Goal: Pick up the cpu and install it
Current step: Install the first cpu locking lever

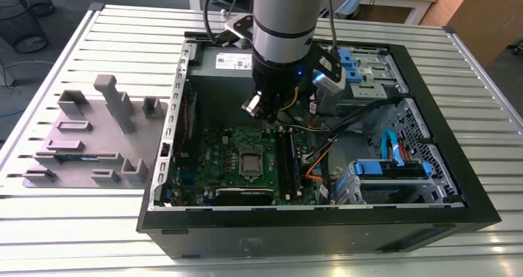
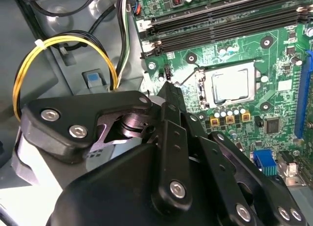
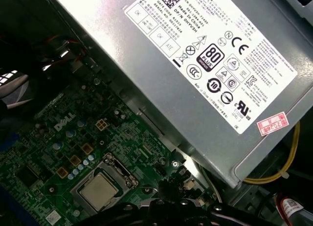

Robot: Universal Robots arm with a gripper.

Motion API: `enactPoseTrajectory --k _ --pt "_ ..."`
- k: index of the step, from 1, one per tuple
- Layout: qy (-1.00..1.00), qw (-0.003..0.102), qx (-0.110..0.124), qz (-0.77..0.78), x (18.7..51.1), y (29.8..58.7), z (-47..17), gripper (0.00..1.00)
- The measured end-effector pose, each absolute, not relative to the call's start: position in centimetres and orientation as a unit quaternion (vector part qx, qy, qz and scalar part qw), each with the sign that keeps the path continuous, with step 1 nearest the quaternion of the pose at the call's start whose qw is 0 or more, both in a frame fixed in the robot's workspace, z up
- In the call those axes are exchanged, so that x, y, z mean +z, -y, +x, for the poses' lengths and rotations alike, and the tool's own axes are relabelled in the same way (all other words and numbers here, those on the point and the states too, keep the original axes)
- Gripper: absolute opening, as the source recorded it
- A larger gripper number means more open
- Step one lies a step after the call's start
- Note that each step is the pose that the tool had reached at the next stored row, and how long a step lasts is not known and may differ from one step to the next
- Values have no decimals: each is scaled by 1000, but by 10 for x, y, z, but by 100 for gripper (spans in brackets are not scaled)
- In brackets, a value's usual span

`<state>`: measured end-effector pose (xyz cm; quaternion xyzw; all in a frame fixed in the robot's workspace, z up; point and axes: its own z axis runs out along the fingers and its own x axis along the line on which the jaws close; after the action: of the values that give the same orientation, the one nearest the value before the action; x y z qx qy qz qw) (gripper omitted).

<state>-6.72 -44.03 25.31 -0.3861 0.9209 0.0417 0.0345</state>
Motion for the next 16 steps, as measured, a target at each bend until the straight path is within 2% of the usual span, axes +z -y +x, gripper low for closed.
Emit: enactPoseTrajectory --k 16 --pt "-921 34 40 -386 242 438 -66 11"
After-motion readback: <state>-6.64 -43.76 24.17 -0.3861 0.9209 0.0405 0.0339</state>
